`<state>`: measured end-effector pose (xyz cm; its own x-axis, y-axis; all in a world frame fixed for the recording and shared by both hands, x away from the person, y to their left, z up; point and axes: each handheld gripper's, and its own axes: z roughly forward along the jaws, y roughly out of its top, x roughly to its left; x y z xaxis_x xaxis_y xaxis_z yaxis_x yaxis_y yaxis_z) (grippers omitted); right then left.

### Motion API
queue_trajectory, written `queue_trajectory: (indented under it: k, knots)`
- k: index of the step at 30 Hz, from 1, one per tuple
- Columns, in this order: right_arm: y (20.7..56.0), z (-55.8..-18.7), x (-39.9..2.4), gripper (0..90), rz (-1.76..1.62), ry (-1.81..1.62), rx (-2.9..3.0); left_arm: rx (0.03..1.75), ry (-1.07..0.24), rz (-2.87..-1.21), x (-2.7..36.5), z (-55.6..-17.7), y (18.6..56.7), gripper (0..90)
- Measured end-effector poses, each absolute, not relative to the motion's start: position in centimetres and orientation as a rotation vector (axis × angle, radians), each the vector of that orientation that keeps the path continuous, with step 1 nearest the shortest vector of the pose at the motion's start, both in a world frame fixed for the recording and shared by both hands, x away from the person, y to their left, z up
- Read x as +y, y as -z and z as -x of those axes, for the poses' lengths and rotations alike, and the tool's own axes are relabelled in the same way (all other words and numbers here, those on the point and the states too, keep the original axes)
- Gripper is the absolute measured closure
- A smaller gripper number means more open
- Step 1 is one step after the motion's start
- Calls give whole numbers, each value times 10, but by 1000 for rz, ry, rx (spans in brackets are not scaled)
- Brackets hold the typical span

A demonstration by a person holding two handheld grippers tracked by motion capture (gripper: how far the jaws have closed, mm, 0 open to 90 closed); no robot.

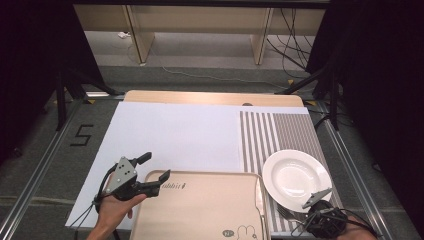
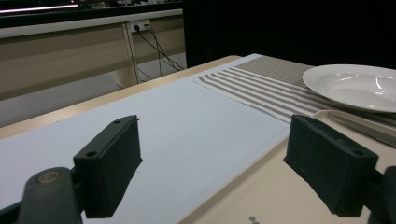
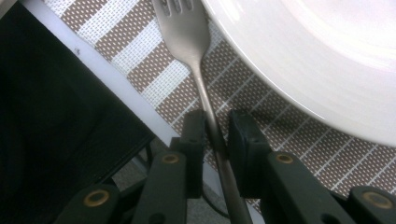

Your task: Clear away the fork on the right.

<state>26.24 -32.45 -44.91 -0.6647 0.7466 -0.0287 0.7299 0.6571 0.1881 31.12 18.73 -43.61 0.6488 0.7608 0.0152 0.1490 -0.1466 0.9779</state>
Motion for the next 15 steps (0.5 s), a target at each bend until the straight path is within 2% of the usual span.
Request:
queue_trajectory:
  k: [5,15]
  knots:
    - [450,-265,-324,821,-1175,-247,2794,749,-631,-1656,187,-312,437,177]
    - [449,-265,-316,850,-1088,-169,2830,754,-631,-1661,187,-311,436,178]
